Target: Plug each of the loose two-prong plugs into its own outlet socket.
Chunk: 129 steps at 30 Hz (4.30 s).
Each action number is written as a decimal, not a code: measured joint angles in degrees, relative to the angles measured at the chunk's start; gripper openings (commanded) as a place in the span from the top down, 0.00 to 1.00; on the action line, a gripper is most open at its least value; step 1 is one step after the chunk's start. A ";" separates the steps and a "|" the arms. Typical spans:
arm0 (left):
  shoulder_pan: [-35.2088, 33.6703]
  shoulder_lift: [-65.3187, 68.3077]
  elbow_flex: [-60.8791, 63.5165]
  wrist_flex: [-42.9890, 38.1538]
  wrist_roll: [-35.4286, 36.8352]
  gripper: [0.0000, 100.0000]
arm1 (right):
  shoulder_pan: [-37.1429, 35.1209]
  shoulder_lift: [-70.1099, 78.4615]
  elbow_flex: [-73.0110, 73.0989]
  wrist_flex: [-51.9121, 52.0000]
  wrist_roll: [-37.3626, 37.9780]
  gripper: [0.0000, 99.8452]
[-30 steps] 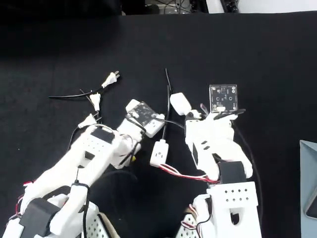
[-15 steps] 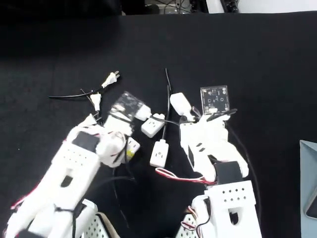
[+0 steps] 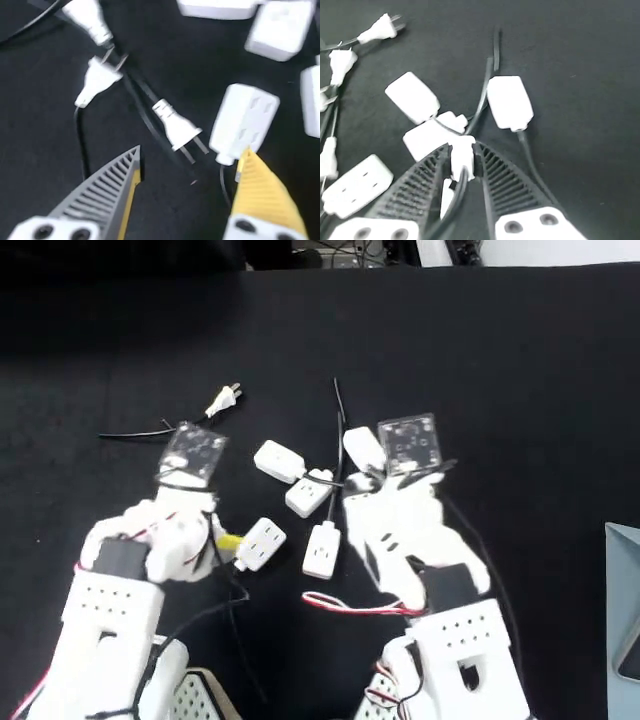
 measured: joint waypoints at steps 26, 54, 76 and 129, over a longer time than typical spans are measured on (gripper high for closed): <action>-21.89 -28.04 20.04 0.18 3.43 0.69 | -22.07 18.99 4.13 -21.45 0.00 0.99; -21.89 -28.04 20.40 0.18 3.43 0.69 | -23.38 21.54 6.42 -22.24 3.52 0.99; -21.89 -28.04 20.40 0.18 3.43 0.70 | -24.35 31.30 -5.71 -14.51 3.52 0.99; -21.89 -28.40 21.36 0.18 3.43 0.70 | -24.26 48.09 -12.31 -25.49 9.76 0.99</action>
